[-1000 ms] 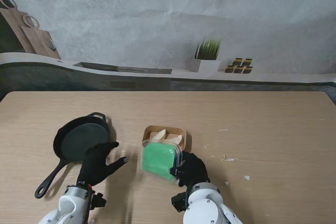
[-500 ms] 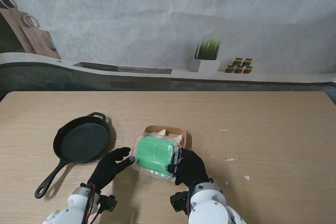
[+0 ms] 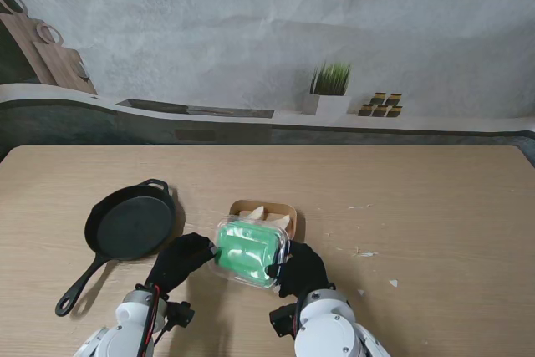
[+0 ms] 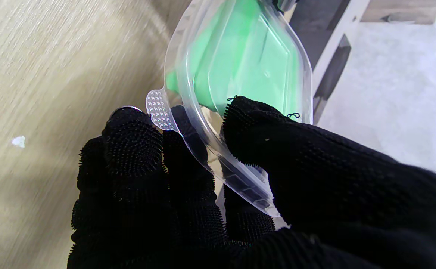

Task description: Load dumplings into a food container

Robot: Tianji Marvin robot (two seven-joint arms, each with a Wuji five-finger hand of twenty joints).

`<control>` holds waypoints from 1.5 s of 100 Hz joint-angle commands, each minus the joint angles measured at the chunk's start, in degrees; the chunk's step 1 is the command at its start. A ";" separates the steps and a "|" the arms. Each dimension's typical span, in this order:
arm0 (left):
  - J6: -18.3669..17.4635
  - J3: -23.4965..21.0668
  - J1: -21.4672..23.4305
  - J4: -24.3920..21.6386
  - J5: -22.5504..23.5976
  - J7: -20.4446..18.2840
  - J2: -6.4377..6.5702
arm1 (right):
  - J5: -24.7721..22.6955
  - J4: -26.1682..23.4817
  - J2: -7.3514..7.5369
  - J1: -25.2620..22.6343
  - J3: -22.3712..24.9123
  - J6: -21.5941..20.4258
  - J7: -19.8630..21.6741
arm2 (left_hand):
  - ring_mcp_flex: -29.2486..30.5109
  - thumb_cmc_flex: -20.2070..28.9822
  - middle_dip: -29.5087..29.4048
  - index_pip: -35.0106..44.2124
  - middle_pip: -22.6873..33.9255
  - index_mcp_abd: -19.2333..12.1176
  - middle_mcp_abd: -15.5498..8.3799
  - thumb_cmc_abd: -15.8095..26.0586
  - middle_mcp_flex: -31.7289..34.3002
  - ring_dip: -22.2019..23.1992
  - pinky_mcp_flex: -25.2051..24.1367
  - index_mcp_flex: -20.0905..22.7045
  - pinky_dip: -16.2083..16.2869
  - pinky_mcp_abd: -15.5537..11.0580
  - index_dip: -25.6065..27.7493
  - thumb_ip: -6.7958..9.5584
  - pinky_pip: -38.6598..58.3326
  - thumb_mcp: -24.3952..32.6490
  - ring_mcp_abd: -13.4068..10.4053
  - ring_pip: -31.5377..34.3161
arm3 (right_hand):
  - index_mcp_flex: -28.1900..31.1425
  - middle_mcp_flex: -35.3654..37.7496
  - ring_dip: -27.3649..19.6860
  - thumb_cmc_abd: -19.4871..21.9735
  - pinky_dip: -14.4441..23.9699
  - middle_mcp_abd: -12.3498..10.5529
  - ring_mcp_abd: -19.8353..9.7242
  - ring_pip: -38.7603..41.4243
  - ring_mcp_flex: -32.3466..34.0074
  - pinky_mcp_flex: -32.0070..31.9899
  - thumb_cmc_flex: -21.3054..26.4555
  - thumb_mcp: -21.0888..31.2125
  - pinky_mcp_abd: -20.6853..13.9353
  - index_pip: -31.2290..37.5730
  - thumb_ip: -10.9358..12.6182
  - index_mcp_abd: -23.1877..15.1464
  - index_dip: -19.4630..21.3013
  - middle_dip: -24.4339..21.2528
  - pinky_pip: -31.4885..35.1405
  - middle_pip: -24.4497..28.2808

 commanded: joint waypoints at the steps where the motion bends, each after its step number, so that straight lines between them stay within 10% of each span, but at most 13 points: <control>1: -0.02 0.25 -0.28 -1.14 -1.41 -1.65 -0.34 | 0.42 0.63 -0.81 0.01 -0.27 0.36 0.51 | 1.96 0.96 -0.07 0.90 0.33 -1.55 0.68 -1.32 1.97 0.32 -1.41 2.57 -2.32 -0.88 -0.85 -1.39 3.45 -0.32 0.20 0.89 | 0.70 1.34 0.53 1.54 0.82 -0.94 1.84 0.90 -0.41 -1.04 4.19 4.47 0.00 1.09 -0.42 -4.64 1.09 0.54 3.09 2.02; 34: 0.38 1.63 -1.73 -0.57 -1.35 -4.06 0.18 | 0.26 2.98 -1.05 1.90 -0.55 2.47 1.57 | 2.63 0.08 -0.47 0.34 -0.19 -2.36 0.26 -2.35 3.64 0.04 -2.62 5.16 -5.01 -0.74 -1.54 -1.19 3.96 -0.09 0.22 0.63 | 0.70 1.08 0.73 1.48 1.03 -0.44 2.46 0.85 -1.02 -1.74 4.54 4.00 -0.08 1.21 -0.10 -4.27 0.51 -0.16 3.20 2.35; 59: 0.70 2.76 -2.88 0.29 4.12 -2.07 0.20 | -1.34 3.63 -0.73 2.68 -0.87 3.67 2.85 | 6.81 10.10 1.49 8.79 2.68 -4.21 0.19 1.37 8.72 1.03 -1.23 7.38 -6.07 -0.44 -0.87 -1.27 7.20 -6.81 0.67 4.02 | -0.62 -0.38 1.15 2.35 1.17 0.42 3.03 0.75 -2.92 -3.43 4.74 2.57 -0.57 0.79 0.11 -2.98 -0.17 -0.63 2.93 2.66; 81: 1.43 3.52 -3.81 0.57 4.27 -1.82 0.07 | -2.90 4.15 1.03 4.29 -1.08 4.15 7.70 | 4.55 15.95 9.44 13.23 7.29 -2.04 0.55 7.58 6.91 5.25 -3.18 2.05 -3.56 -2.42 13.29 -1.25 10.41 -15.31 -0.30 6.87 | -13.31 -17.05 3.99 7.85 3.15 -0.05 1.95 -4.01 -19.50 -14.16 -2.81 -2.87 -6.37 -4.36 1.83 1.43 -4.83 -1.31 -0.39 3.04; 88: 1.52 3.84 -4.20 0.68 3.40 -1.07 -0.23 | -3.73 4.45 1.68 4.70 -1.11 3.54 8.95 | 3.54 17.91 11.58 14.03 7.83 -1.79 0.47 9.71 6.44 6.70 -4.12 0.84 -2.00 -3.22 16.55 -0.81 10.50 -18.94 -0.55 7.14 | -17.35 -25.88 4.49 10.82 5.01 -1.95 -0.34 -8.32 -27.01 -17.91 -6.97 -3.56 -8.80 -10.22 8.04 2.19 3.33 3.24 -4.03 0.66; 108: 3.71 4.61 -5.70 0.86 -0.45 -0.60 -0.96 | -4.55 6.38 1.74 6.01 -1.03 0.35 7.88 | 2.19 20.05 13.34 15.12 8.14 -1.71 0.25 11.61 5.93 7.62 -6.18 -0.32 0.25 -4.46 20.07 -0.40 9.87 -22.39 -1.25 7.10 | -21.19 -33.81 3.12 12.87 5.50 -2.63 -1.55 -12.42 -33.06 -20.81 -10.80 -5.66 -10.39 -12.98 8.20 3.43 2.77 2.96 -6.96 -1.54; 118: 5.53 5.08 -7.08 1.14 -1.04 0.19 -1.39 | -6.38 7.92 1.64 7.74 -1.42 -0.45 7.01 | 2.57 20.11 13.64 15.17 8.29 -1.29 0.56 11.93 6.54 7.88 -7.22 -0.02 0.69 -4.75 20.24 -0.35 9.44 -22.94 -0.89 7.50 | -15.41 -30.20 3.71 15.14 7.73 -1.32 -0.19 -10.73 -30.81 -19.79 -8.69 -6.71 -9.45 -14.93 8.10 3.00 0.85 3.07 -6.29 -0.58; 127: 7.95 5.38 -8.62 1.13 -1.84 0.33 -1.73 | -9.78 9.68 1.76 10.26 -2.28 -0.74 6.69 | 2.71 20.34 13.67 14.63 8.02 -0.60 1.35 11.81 7.02 8.12 -7.49 0.70 1.27 -4.68 19.82 0.01 9.26 -23.34 -0.14 7.86 | -9.30 -20.82 5.58 11.77 10.07 0.79 2.56 -5.15 -23.15 -15.41 -3.27 -8.09 -6.47 -5.29 1.02 2.19 -10.39 2.02 -1.46 3.53; 150: 13.74 5.61 -13.02 1.80 -0.38 0.18 -2.06 | -19.47 13.17 3.57 17.83 -4.66 1.98 11.11 | 3.59 15.64 12.36 12.53 6.77 -0.02 3.00 6.83 8.94 8.10 -7.09 4.75 3.99 -3.64 15.16 0.69 8.50 -15.41 1.91 8.59 | 1.27 -8.83 7.89 8.97 10.91 3.95 5.97 5.25 -10.27 -5.08 -1.24 -6.40 0.33 -0.67 0.43 0.84 -4.37 4.13 6.05 10.18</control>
